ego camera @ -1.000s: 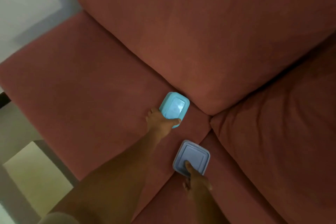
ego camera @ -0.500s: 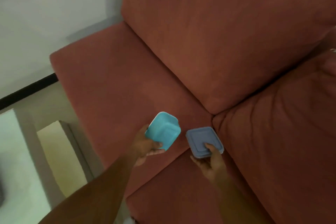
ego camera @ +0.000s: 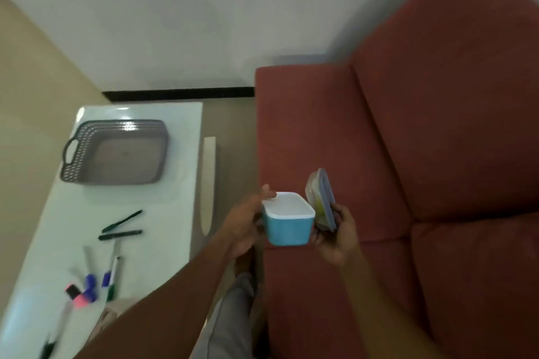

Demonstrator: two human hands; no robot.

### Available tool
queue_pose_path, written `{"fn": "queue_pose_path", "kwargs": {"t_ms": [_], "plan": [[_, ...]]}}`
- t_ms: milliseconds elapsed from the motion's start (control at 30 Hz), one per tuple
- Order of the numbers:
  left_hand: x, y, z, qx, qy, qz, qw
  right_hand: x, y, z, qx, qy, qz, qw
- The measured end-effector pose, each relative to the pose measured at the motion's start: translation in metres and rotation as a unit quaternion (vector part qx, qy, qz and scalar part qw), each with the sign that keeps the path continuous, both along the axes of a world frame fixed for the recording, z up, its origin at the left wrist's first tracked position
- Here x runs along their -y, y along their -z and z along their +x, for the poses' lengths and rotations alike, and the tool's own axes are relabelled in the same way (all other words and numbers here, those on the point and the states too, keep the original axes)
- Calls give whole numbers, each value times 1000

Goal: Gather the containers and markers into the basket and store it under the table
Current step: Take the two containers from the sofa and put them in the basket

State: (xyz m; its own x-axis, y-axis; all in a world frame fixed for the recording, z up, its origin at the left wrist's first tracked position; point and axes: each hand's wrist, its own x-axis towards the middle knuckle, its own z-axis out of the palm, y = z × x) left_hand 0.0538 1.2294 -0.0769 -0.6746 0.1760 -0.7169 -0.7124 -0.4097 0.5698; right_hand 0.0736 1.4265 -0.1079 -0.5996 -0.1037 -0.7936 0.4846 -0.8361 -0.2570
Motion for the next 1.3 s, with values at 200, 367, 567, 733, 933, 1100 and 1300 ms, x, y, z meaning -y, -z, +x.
{"fn": "queue_pose_path", "kwargs": {"t_ms": [200, 367, 567, 733, 933, 1100, 1300], "plan": [[91, -2, -10, 38, -153, 0, 988, 108, -18, -71, -5, -146, 26, 989], [173, 13, -38, 90, -115, 43, 988, 191, -14, -138, -8, -267, 32, 963], [255, 29, -72, 100, -212, 14, 972, 272, -9, -222, -55, -444, 131, 884], [312, 42, -91, 103, -330, -19, 938, 328, -5, -301, -126, -542, 255, 791], [360, 78, -128, 153, -448, -56, 879, 414, 27, -411, -256, -689, 407, 542], [373, 139, -177, 187, -534, -67, 822, 499, 102, -451, -359, -729, 451, 369], [374, 194, -222, 260, -535, -115, 795, 541, 181, -446, -375, -786, 431, 239]]}}
